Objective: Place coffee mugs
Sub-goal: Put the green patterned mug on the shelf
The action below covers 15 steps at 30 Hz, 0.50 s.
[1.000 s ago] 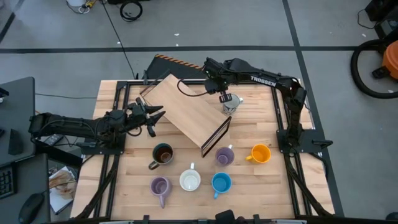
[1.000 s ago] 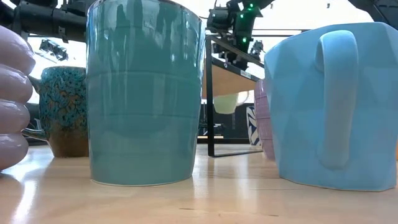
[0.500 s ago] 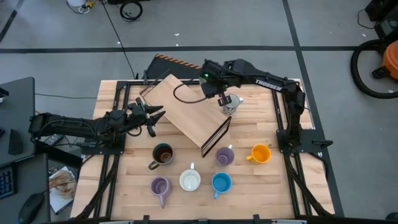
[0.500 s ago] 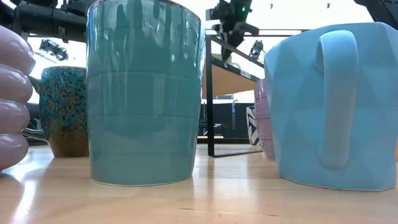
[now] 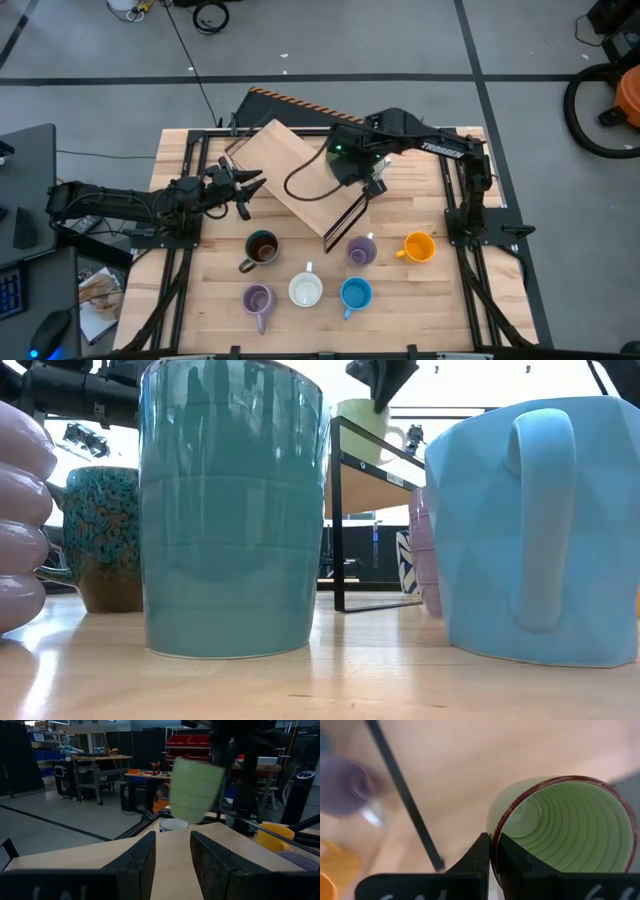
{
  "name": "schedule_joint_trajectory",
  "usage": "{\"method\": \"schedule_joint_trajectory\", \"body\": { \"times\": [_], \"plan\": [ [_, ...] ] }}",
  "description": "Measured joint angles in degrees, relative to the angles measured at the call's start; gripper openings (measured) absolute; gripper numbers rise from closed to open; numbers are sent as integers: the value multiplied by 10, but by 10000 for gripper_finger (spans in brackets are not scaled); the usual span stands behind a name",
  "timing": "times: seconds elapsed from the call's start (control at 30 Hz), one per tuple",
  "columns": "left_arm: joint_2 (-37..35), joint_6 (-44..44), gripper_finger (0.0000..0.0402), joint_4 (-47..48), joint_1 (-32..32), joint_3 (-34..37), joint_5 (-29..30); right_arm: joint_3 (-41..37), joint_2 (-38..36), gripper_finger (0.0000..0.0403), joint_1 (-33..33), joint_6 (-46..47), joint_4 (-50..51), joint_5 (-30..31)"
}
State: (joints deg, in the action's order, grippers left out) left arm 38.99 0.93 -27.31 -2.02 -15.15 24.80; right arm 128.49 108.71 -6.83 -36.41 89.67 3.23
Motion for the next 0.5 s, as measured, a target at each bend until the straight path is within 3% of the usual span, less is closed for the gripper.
{"method": "schedule_joint_trajectory", "body": {
  "times": [0.1,0.5],
  "plan": [
    [0,1,128,0,0,0,0,1,-8,27,10,-11,6,-47],
    [0,10,128,-2,0,0,0,-9,10,27,3,-14,-2,-98]
  ]
}}
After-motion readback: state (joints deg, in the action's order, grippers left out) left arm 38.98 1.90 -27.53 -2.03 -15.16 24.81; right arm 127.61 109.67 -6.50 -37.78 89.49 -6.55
